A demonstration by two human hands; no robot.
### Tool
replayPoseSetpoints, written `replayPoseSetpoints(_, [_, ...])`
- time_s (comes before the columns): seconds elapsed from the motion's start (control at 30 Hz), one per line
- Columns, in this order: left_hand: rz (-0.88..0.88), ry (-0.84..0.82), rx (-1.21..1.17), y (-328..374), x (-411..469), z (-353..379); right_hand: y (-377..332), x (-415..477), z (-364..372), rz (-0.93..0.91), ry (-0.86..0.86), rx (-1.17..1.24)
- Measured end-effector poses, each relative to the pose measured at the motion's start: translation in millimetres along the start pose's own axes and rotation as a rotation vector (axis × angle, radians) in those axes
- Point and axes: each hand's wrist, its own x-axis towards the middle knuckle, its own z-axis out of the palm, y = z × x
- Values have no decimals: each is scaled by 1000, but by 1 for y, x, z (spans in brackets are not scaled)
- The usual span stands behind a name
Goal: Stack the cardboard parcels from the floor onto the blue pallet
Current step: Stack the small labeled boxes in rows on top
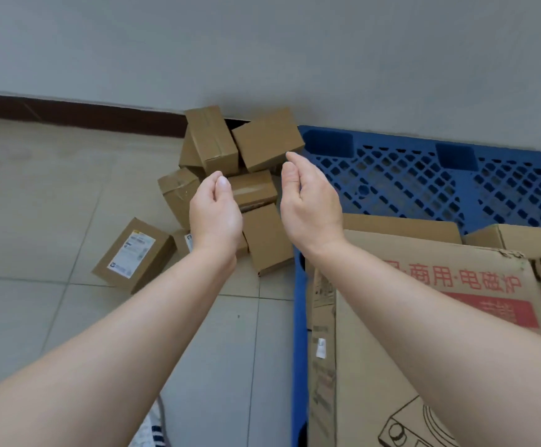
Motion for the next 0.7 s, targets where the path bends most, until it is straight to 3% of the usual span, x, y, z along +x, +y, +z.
replayPoseSetpoints(0.27, [-53,109,47,-46,90,-106,-41,5,130,25,-127,52])
replayPoseSetpoints(0.7, [-98,85,183,-145,208,-206,-40,1,312,172,-191,79])
